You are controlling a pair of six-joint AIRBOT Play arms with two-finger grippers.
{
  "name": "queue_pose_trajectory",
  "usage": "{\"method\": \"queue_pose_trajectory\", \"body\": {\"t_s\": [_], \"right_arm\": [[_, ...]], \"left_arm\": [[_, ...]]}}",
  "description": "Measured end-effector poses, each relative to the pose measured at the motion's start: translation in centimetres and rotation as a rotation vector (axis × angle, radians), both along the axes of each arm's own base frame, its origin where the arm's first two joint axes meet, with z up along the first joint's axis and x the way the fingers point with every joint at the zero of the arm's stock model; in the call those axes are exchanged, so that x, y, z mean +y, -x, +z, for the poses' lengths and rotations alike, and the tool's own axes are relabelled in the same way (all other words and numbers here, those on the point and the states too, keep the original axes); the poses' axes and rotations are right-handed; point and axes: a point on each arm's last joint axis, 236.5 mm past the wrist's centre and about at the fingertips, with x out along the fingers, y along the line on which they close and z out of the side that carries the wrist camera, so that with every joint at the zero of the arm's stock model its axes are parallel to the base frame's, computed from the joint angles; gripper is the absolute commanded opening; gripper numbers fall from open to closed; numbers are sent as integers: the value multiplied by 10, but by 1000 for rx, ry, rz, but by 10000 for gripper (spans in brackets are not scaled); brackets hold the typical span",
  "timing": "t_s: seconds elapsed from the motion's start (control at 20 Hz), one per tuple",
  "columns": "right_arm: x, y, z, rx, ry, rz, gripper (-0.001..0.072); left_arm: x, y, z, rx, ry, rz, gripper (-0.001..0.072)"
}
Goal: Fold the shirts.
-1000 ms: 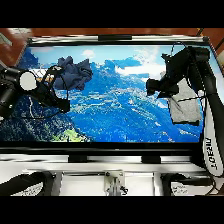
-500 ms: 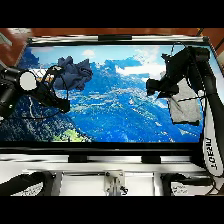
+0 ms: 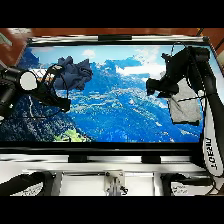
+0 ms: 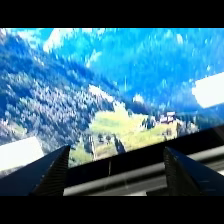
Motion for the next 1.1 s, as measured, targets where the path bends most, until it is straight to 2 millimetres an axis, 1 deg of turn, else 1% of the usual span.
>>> {"method": "queue_pose_trajectory", "body": {"t_s": [0.2, 0.25, 0.3, 0.35, 0.45, 0.5, 0.6, 0.7, 0.8, 0.95, 1.1], "right_arm": [[1, -9, 2, -37, -4, -6, 558], [1, -11, 2, -49, -6, -8, 558], [1, -14, 3, -59, -8, -10, 558], [1, -16, 3, -67, -8, -11, 558], [2, -19, 4, -84, -10, -9, 558], [2, -21, 4, -89, -11, -6, 558], [3, -23, 5, -99, -15, -5, 558], [4, -24, 6, -106, -18, -2, 558], [5, -26, 6, -116, -23, -3, 558], [6, -31, 8, -135, -27, -6, 558], [7, -34, 9, -148, -29, -7, 558]], "left_arm": [[-11, -24, -3, -70, 40, 15, 711], [-13, -33, -4, -95, 47, 26, 647], [-12, -46, -6, -126, 42, 44, 643], [-6, -60, -7, -156, 27, 65, 645], [11, -96, -7, -213, -14, 114, 677], [21, -116, -8, -235, -26, 145, 679], [41, -152, -16, -259, -44, 204, 681], [61, -184, -33, -261, -63, 254, 680], [72, -206, -59, -246, -74, 279, 679], [81, -230, -92, -250, -79, 294, 672], [80, -246, -113, -273, -72, 291, 665]]}}
